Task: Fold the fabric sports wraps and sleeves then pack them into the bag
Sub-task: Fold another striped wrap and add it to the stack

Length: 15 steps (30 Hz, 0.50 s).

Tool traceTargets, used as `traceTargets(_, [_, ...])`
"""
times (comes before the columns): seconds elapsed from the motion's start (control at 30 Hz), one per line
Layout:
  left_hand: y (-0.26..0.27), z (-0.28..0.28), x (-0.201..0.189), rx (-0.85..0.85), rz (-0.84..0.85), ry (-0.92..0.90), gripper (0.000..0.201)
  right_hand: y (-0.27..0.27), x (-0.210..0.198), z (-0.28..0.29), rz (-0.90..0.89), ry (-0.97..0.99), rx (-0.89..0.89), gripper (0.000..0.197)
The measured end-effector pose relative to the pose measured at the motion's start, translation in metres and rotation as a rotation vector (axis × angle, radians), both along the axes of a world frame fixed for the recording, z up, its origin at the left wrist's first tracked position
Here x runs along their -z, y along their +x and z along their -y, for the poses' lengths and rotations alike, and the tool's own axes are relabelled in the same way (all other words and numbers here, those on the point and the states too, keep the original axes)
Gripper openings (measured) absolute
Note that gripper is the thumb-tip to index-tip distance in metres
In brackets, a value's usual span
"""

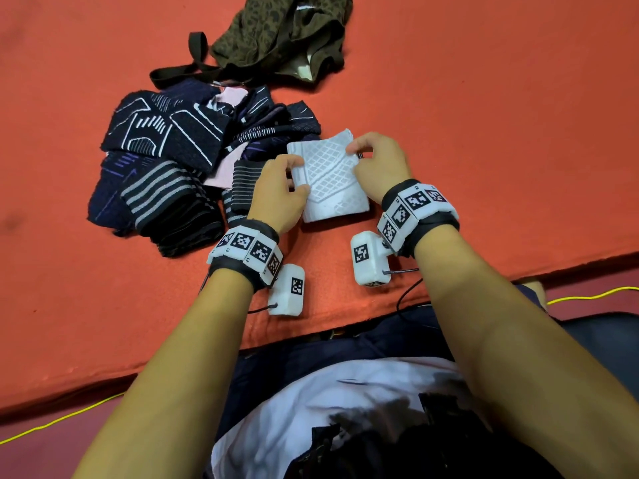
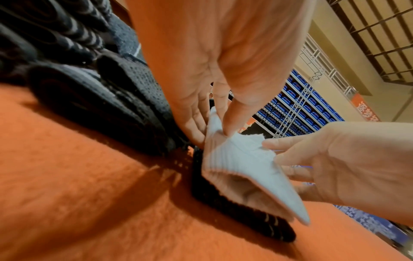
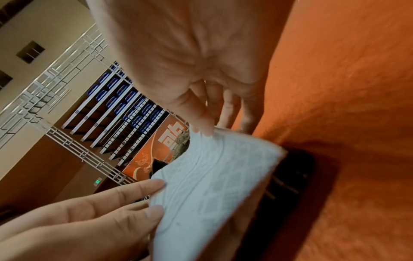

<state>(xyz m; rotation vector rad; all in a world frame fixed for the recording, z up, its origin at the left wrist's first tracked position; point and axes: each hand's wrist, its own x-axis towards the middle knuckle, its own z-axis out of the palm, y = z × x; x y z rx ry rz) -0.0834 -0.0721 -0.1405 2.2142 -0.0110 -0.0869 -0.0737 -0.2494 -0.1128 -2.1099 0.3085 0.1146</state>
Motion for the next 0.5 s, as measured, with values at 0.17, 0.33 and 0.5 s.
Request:
traceTargets(0.17, [0.005, 0.0, 0.004, 0.059, -0.034, 0.064, 0.057, 0.0, 0.013, 0.001, 0.007, 0.003, -0.013, 0.056])
traceTargets(0.33, [0.015, 0.004, 0.005, 0.131, -0.06, 0.207, 0.063, 0.004, 0.02, 0.001, -0.024, -0.062, -0.024, 0.057])
traceTargets(0.5, [0.018, 0.008, 0.009, 0.167, -0.065, 0.323, 0.069, 0.011, 0.026, 0.002, -0.031, -0.185, -0.047, 0.057])
